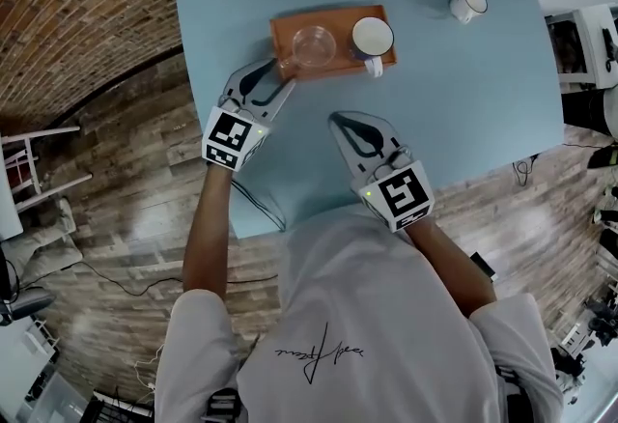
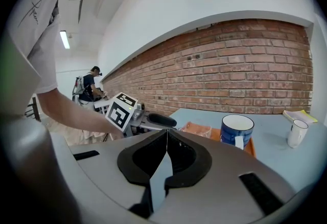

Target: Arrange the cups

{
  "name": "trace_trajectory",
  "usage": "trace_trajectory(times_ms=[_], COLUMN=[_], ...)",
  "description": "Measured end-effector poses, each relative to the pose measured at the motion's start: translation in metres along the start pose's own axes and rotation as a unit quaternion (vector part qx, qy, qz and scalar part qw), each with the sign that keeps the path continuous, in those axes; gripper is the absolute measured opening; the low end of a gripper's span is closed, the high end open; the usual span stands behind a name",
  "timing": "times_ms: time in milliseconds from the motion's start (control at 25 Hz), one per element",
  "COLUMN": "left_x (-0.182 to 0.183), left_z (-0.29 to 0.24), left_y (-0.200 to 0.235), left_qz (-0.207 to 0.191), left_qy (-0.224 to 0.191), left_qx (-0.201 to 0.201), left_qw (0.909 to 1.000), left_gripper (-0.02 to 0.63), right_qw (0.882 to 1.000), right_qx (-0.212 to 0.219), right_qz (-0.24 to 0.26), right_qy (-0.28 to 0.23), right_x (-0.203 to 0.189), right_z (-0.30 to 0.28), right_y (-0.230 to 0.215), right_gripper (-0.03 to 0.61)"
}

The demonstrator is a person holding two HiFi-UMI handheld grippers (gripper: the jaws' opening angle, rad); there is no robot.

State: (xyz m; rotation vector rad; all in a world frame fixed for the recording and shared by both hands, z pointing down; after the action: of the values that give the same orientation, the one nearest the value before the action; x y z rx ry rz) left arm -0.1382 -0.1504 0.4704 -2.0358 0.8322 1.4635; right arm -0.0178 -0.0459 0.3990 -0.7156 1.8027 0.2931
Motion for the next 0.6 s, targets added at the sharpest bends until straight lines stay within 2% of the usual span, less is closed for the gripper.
trace_trajectory(times_ms=[200, 440, 600], left_x=[-0.002, -0.010, -0.011], left_z=[-0.010, -0.023, -0.027], left_y=[-0.002, 0.003, 0.004], left_qz=[-0.018, -0.017, -0.006], left_qy=[0.007, 0.015, 0.010], left_qx=[-0.037, -0.029, -0.039], left_qw=[0.9991, 0.9993, 0.9992], left_gripper=[0.170, 0.170, 0.170], right_qw=[1.000, 1.000, 0.999], right_qx=[0.004, -0.009, -0.016], right_qz=[-0.001, -0.016, -0.029], right_qy=[0.006, 0.010, 0.012], right_x=[-0.002, -0.007, -0.014], right_z=[0.005, 0.010, 0.010], right_y=[-0.003, -0.013, -0.017], right_gripper=[0.023, 0.023, 0.023])
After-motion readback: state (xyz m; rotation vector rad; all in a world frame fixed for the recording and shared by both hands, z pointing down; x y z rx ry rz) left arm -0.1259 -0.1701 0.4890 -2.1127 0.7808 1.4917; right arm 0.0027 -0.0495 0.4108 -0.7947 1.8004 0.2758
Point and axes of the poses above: the fingertips, and each gripper's own axes: z backward along the fingers, y to its left, x out of its top, the point moved 5 cm from there along z, backward along the fingers, and after that the axes turned 15 degrees about x, right-handed, at the moved point
